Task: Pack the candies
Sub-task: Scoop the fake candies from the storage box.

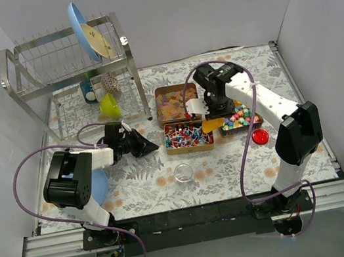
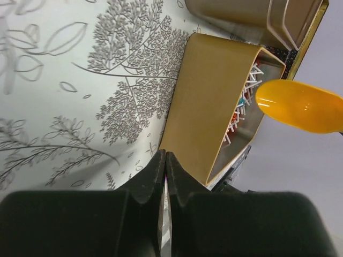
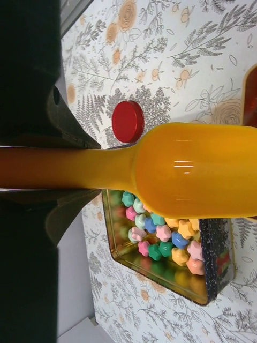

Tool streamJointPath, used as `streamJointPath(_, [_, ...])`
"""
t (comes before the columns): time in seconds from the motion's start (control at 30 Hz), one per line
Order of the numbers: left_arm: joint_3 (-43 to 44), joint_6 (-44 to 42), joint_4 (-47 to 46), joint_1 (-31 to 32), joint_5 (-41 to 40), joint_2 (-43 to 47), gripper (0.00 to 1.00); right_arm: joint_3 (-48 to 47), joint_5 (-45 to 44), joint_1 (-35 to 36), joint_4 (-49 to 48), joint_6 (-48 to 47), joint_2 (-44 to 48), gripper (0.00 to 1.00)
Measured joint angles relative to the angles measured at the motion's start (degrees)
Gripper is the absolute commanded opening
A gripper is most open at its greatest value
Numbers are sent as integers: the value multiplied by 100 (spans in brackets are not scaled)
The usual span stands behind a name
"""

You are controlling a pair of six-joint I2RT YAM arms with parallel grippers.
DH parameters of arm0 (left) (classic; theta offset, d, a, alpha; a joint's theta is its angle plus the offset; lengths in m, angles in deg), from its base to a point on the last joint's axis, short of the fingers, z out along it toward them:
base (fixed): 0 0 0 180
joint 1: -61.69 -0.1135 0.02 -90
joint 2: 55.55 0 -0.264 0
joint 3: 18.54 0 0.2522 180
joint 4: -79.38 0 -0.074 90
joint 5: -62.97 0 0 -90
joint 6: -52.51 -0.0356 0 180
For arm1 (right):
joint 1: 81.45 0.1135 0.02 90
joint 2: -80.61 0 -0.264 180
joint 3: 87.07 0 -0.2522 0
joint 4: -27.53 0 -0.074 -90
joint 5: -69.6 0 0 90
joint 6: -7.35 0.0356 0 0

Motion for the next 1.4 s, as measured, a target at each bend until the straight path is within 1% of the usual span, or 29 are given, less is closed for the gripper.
streamJointPath(0.27, [7, 466, -479, 496, -284, -378, 1, -76, -848, 684, 136, 328, -450, 1])
streamJointPath(0.4, [7, 573, -551, 544, -361, -485, 0, -98, -1246, 957, 131, 452, -656, 1])
streamJointPath(0.5, [4, 654, -645, 551, -376, -490, 0, -98, -1419, 1029, 129, 525, -785, 1])
streamJointPath(0.67, [-13, 697, -874, 549, -374, -490, 0, -210, -1403, 1023, 197, 660, -1010, 1])
streamJointPath(1.0, [-48, 708, -1196, 551, -323, -490, 0, -236, -975, 975, 192, 874, -1128, 1])
streamJointPath(1.13, [-48, 708, -1318, 551, -299, -595, 0, -437, -807, 979, 170, 942, -1388, 1])
streamJointPath(1.4, [-48, 713, -1379, 584, -210, -835, 0, -466, -570, 1097, 24, 946, -1679, 1])
